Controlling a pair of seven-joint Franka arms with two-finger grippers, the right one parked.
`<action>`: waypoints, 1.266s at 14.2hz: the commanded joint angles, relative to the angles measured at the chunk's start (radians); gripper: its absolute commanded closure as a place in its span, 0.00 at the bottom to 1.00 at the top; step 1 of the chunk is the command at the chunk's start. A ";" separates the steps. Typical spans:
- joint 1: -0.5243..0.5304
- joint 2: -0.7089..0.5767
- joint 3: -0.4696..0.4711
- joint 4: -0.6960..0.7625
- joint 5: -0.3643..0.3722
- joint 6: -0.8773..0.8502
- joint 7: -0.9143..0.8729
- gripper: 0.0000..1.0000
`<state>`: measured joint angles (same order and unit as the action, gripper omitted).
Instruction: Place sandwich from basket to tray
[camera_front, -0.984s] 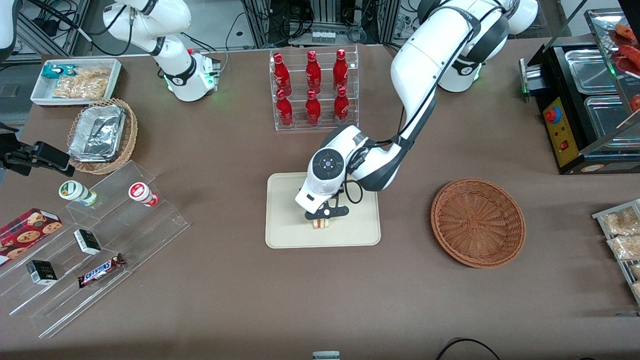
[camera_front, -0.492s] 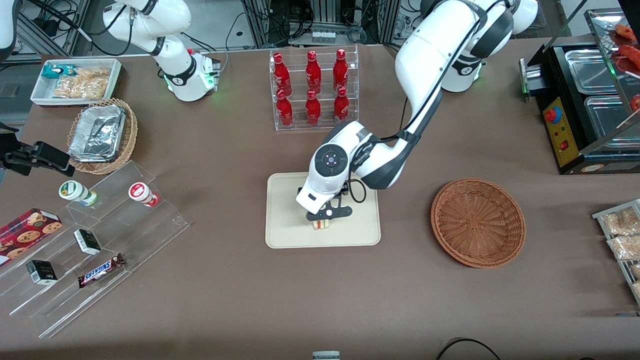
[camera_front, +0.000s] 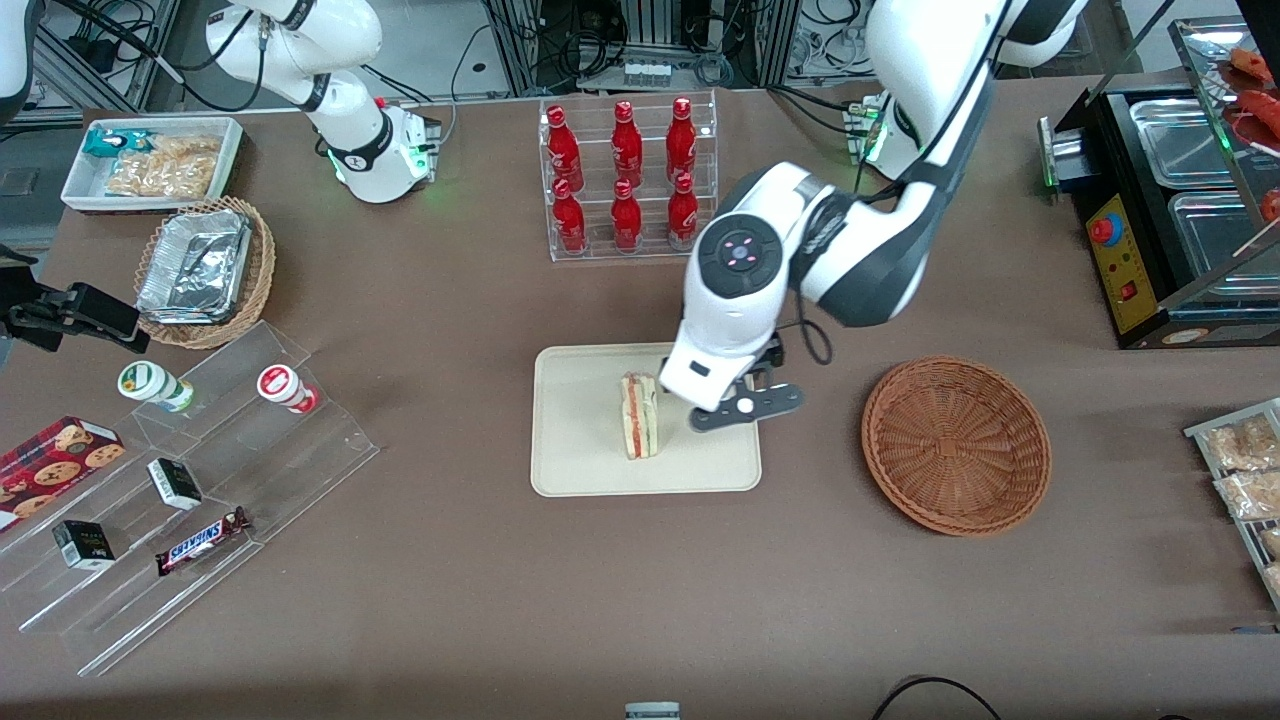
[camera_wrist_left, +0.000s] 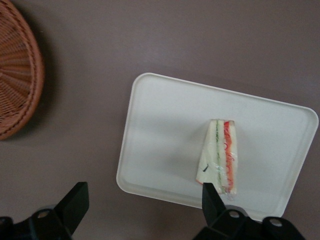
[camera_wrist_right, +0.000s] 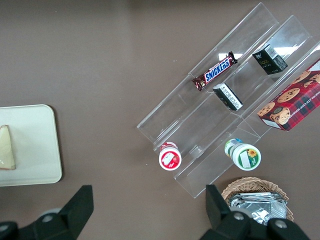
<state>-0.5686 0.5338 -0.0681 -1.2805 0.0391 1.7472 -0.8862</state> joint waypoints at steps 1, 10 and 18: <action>0.039 -0.040 0.024 -0.048 0.007 -0.034 -0.013 0.00; 0.263 -0.224 0.024 -0.259 -0.019 -0.051 0.268 0.00; 0.464 -0.380 -0.001 -0.287 -0.068 -0.227 0.633 0.00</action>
<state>-0.1646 0.2249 -0.0400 -1.5297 -0.0109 1.5596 -0.3306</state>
